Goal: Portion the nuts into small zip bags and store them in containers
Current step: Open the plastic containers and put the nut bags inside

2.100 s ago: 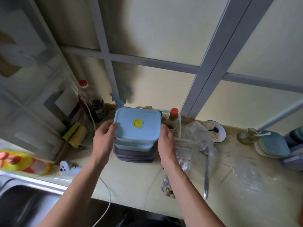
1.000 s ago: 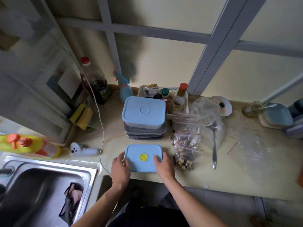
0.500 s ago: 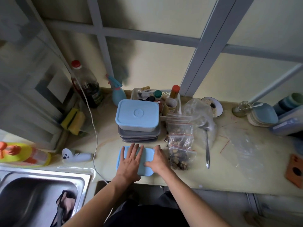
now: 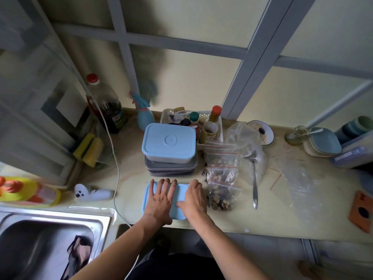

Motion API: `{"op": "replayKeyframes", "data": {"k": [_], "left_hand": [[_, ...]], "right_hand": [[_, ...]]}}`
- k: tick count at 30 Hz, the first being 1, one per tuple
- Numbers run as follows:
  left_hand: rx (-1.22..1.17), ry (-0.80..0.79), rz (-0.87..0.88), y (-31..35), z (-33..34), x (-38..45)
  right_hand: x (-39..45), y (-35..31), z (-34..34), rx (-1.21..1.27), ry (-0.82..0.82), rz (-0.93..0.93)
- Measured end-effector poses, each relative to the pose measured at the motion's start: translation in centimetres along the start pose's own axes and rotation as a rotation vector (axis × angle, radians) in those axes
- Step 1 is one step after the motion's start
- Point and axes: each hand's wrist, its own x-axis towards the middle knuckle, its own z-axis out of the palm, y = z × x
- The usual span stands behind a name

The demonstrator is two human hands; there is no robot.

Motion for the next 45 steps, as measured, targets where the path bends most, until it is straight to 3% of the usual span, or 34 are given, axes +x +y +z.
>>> {"op": "replayKeyframes", "data": {"k": [9, 16, 20, 29, 34, 36, 40, 45], "left_hand": [[-0.132, 0.088, 0.029, -0.4, 0.4, -0.6], [-0.240, 0.202, -0.019, 1.3, -0.5, -1.4], [-0.293, 0.260, -0.043, 3.8, -2.0, -1.0], [-0.286, 0.318, 0.012, 10.5, -4.0, 1.4], [-0.409, 0.403, 0.002, 15.3, -4.9, 3.8], [-0.516, 0.413, -0.053, 16.7, -5.0, 4.8], [-0.873, 0.411, -0.356, 18.4, -4.2, 6.5], [-1.134, 0.271, -0.662, 18.9, -3.4, 7.6]], "right_hand": [[0.0, 0.6, -1.0, 0.096, -0.067, 0.001], [0.6, 0.8, -1.5, 0.421, 0.163, -0.031], [1.9, 1.4, -2.7, 0.556, 0.096, 0.036], [5.2, 9.3, -6.3, 0.790, 0.193, 0.139], [7.8, 15.9, -10.2, 0.802, 0.280, 0.248], [8.9, 18.7, -11.5, 0.809, 0.309, 0.279], [10.4, 22.7, -13.3, 0.826, 0.281, 0.317], [11.6, 24.1, -13.7, 0.741, -0.020, 0.286]]}}
